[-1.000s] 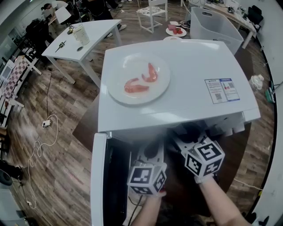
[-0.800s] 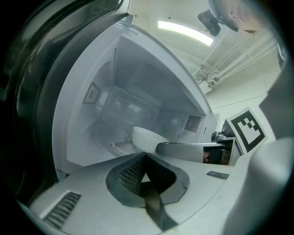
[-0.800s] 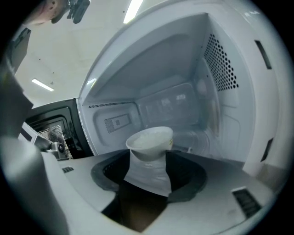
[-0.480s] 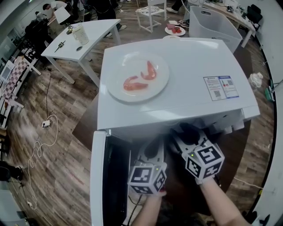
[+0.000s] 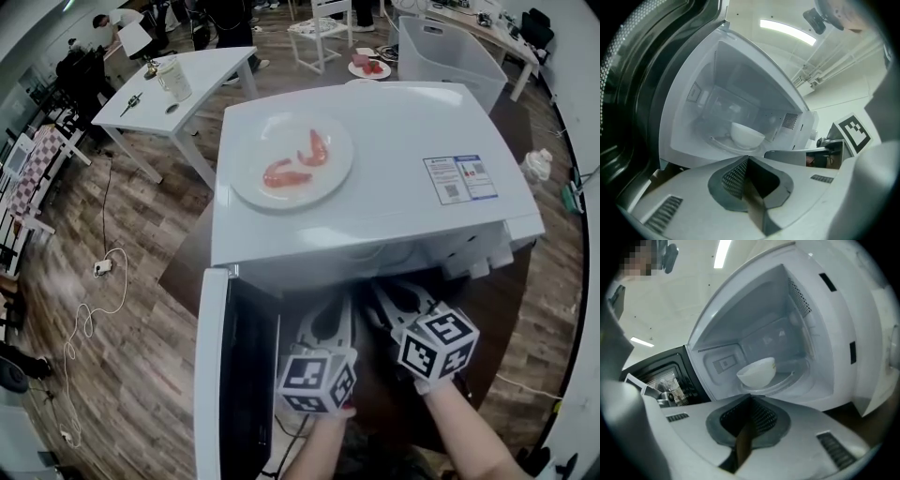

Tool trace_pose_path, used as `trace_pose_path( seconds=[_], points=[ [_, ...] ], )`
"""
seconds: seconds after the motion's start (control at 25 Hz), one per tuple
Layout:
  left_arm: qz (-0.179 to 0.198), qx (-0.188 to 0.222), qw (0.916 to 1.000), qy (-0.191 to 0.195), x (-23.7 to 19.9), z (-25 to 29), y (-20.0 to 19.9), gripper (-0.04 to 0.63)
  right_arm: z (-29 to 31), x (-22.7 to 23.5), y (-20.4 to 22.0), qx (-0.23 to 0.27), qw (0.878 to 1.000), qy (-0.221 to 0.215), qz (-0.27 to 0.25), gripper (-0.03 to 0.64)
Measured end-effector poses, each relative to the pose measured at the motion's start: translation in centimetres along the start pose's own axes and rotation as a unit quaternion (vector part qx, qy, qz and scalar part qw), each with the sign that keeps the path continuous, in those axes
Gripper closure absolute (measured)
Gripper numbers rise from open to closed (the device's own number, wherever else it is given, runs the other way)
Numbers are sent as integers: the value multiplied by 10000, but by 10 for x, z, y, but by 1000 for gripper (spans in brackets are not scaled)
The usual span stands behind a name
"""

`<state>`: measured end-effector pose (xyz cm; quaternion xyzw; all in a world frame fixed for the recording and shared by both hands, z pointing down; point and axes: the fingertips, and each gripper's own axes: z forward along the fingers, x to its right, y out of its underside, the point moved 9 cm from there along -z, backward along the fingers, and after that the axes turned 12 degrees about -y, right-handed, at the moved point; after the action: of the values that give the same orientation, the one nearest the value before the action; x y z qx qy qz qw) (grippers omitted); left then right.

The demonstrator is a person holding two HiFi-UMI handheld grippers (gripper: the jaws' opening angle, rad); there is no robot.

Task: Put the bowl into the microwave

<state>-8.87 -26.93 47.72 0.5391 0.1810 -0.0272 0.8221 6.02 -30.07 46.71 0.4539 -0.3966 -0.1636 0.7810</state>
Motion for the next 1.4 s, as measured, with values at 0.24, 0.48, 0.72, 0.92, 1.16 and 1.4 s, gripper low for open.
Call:
trace_pose_path(
  seconds=[0.24, 0.48, 0.72, 0.92, 1.16, 1.4],
  points=[
    [-30, -43, 9999, 105, 10, -12, 9, 594, -13, -12, 9, 268, 9993, -260, 61, 614],
    [45, -26, 9999, 153, 19, -27, 16, 594, -38, -19, 18, 515, 9985, -164, -11, 615],
    [23, 87, 9998, 179, 29, -51, 24, 594, -64, -35, 25, 496, 9984, -271, 12, 617],
    [127, 192, 9995, 230, 46, -72, 27, 594, -82, -55, 32, 306, 9989, -288, -216, 617],
    [172, 295, 9989, 335, 64, -106, 33, 594, -114, -78, 38, 341, 9986, -289, -264, 617],
    [260, 328, 9979, 496, 84, -140, 35, 594, -147, -106, 43, 421, 9980, -354, -315, 617]
  ],
)
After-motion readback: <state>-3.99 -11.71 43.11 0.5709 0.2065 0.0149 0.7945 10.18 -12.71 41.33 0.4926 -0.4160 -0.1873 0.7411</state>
